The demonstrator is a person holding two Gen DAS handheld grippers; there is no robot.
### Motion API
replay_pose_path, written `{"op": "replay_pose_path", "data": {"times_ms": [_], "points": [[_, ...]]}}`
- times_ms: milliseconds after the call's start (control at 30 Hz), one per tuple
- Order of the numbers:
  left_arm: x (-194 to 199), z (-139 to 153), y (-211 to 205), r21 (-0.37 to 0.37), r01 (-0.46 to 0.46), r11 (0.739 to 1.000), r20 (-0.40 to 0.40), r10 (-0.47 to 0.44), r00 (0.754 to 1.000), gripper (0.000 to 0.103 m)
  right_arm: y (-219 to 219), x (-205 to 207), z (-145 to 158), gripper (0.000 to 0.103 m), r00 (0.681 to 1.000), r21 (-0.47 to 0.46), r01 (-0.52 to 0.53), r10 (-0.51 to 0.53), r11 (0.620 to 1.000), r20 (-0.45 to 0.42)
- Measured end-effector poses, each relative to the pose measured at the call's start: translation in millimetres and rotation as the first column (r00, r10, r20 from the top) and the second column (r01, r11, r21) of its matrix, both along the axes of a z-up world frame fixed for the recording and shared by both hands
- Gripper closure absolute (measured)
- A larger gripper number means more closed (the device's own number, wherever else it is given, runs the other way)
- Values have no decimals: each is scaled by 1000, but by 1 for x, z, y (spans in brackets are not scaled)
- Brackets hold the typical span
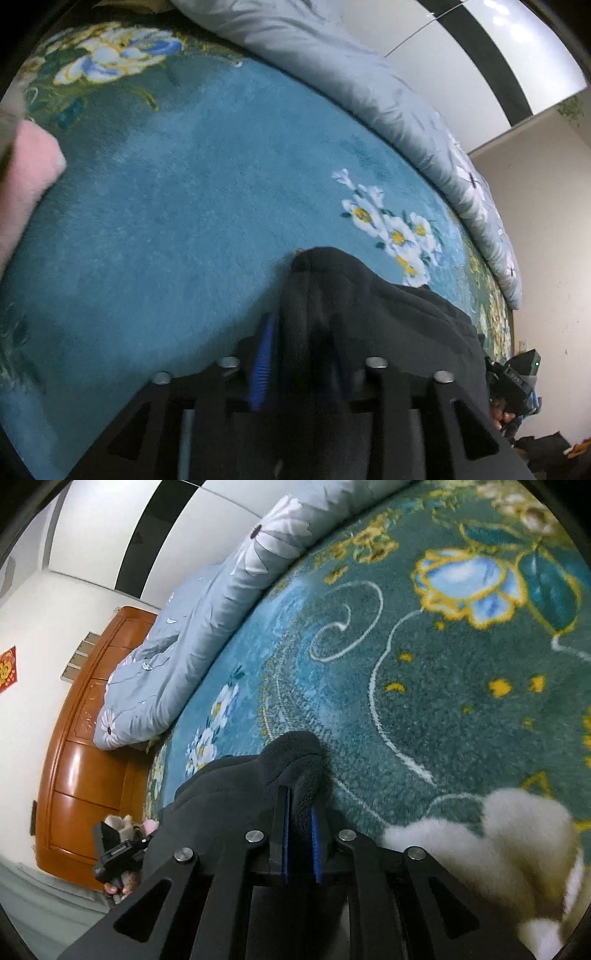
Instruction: Fold clothes
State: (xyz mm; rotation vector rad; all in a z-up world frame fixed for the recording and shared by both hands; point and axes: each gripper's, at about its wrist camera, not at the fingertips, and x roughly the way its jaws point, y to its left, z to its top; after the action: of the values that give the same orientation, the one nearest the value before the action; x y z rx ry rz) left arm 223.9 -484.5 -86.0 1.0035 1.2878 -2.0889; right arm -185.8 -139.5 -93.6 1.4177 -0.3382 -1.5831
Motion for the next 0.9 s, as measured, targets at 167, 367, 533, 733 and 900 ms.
{"op": "replay_pose_path", "data": {"times_ms": [167,367,533,733,900], "points": [[24,23,15,-13,-18,1000,-135,16,991,13,19,11,18,44,1000,-22,18,-19,1000,-20],[58,13,25,121,-60,991,-236,87,968,0,49,32,20,16,999,-87,-5,9,996,46],[73,2,38,135,-47,990,-172,70,983,0,64,55,12,7,994,-91,-49,58,995,93],[66,-9,57,164,60,985,-151,-35,988,0,66,73,9,7,994,-80,-64,71,995,82],[42,-19,72,214,175,961,-146,-146,978,0,50,86,6,6,985,-104,-112,124,988,120]]}}
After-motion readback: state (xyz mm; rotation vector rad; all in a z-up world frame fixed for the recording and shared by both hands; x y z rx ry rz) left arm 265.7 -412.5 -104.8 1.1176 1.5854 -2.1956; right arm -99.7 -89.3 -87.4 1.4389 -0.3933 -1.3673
